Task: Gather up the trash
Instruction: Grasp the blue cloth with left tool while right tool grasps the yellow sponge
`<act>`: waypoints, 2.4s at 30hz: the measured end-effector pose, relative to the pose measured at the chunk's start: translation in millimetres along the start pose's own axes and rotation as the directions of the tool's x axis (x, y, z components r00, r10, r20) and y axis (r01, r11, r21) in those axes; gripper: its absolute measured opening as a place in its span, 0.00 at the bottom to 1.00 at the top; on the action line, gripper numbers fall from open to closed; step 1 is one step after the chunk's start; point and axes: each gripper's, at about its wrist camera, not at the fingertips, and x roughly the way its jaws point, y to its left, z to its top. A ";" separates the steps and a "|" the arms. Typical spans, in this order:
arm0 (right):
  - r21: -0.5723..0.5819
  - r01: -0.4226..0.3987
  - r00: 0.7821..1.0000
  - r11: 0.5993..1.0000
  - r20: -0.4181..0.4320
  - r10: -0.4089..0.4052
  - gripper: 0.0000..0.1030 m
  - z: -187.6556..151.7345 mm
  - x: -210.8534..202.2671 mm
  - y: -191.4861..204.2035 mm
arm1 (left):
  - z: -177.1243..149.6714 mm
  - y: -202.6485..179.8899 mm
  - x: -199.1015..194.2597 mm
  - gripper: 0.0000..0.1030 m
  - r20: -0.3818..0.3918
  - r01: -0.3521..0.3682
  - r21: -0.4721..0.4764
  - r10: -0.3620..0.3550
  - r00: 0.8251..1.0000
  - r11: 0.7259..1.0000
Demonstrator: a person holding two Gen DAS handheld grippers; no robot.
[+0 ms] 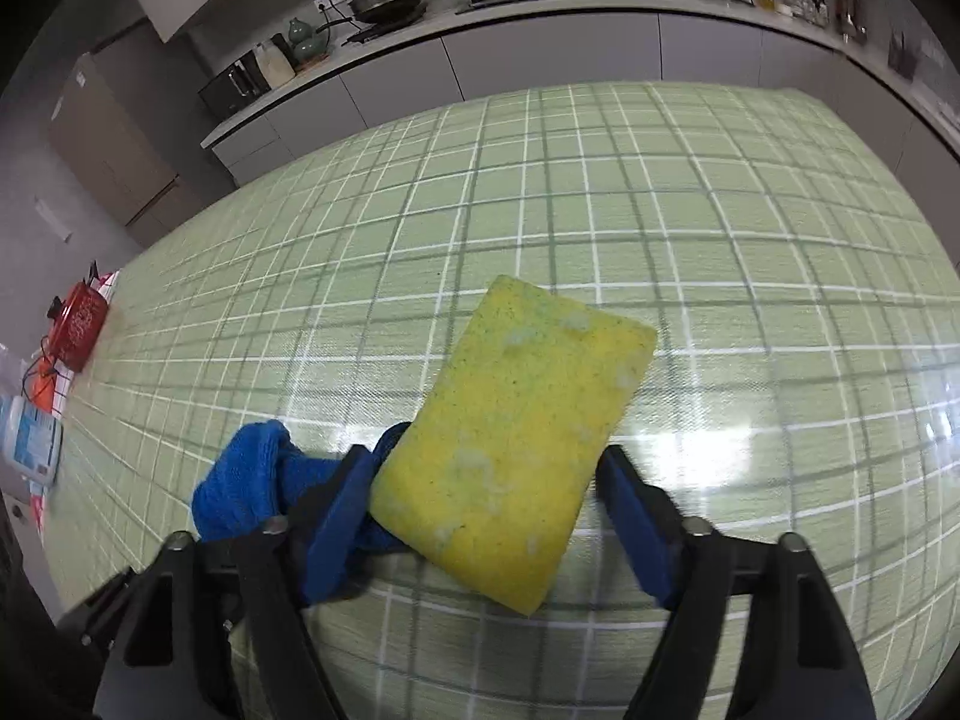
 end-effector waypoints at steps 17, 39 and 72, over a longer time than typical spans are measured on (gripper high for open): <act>-0.033 -0.022 0.999 0.999 0.030 0.023 0.56 -28.4 -59.3 -74.8 | 9.4 -9.9 -10.5 0.37 0.041 0.023 0.038 -0.024 0.999 0.999; 0.008 -0.030 0.997 1.000 0.073 0.029 0.50 -56.1 -66.1 -92.7 | 11.7 -52.0 5.8 0.07 0.063 0.028 0.115 -0.036 0.997 0.993; -0.091 0.081 0.996 0.993 0.048 -0.077 0.82 -68.8 -62.4 -92.2 | -19.5 -105.6 18.3 0.24 -0.002 0.025 0.192 -0.025 1.000 0.981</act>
